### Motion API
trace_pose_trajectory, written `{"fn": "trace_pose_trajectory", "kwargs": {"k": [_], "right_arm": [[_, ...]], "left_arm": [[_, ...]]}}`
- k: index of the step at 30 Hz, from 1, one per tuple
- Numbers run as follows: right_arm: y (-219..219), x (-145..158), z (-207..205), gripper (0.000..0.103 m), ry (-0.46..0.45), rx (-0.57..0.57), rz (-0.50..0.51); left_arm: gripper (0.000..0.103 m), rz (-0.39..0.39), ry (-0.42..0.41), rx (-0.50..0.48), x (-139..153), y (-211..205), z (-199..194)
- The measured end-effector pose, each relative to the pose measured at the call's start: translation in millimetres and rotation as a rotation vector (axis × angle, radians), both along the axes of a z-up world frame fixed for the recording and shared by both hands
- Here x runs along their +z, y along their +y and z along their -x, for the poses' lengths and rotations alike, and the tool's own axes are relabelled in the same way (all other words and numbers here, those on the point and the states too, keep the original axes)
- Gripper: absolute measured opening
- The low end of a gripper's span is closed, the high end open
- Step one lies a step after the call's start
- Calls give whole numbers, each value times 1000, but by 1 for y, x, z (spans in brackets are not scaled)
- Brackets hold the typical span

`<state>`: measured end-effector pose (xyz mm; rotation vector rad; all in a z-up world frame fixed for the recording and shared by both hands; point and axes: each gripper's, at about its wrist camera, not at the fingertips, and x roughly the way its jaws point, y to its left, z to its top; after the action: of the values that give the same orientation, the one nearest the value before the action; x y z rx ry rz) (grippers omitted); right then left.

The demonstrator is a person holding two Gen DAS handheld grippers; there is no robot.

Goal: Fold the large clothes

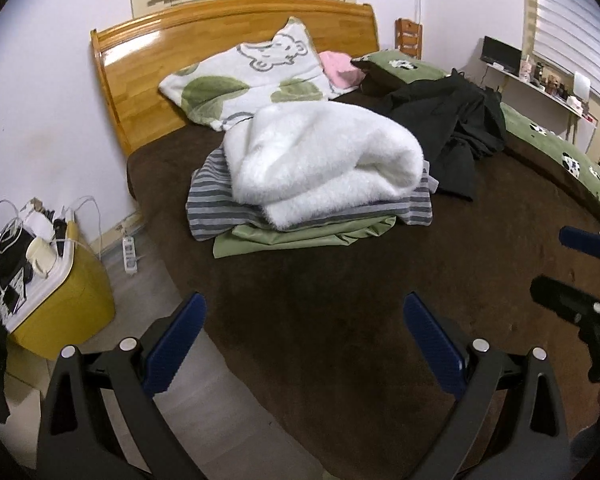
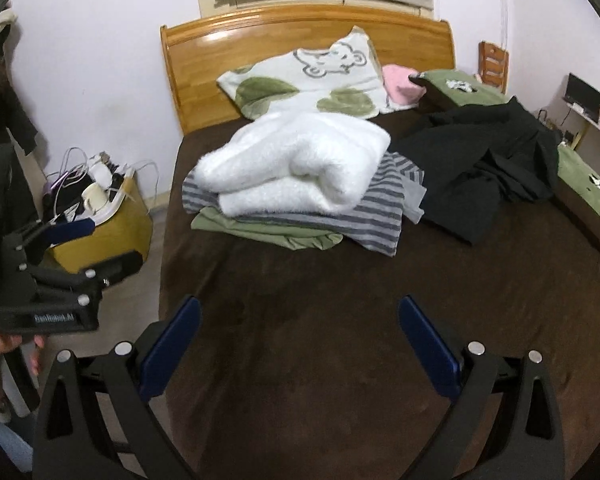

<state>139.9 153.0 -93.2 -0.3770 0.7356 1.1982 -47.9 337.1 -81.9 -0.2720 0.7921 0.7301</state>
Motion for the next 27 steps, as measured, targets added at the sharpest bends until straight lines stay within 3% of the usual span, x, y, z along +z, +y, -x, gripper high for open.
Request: {"fn": "trace_pose_trajectory", "kwargs": {"k": [4, 10, 27], "right_arm": [[-11, -4, 8, 97, 17, -42, -40], [-21, -1, 22, 97, 5, -58, -24], [-29, 12, 51, 97, -99, -12, -9]], "left_arm": [[97, -33, -3, -31, -8, -7, 9], [97, -41, 25, -41, -4, -14, 33], [97, -32, -55, -45, 8, -29, 51]]}}
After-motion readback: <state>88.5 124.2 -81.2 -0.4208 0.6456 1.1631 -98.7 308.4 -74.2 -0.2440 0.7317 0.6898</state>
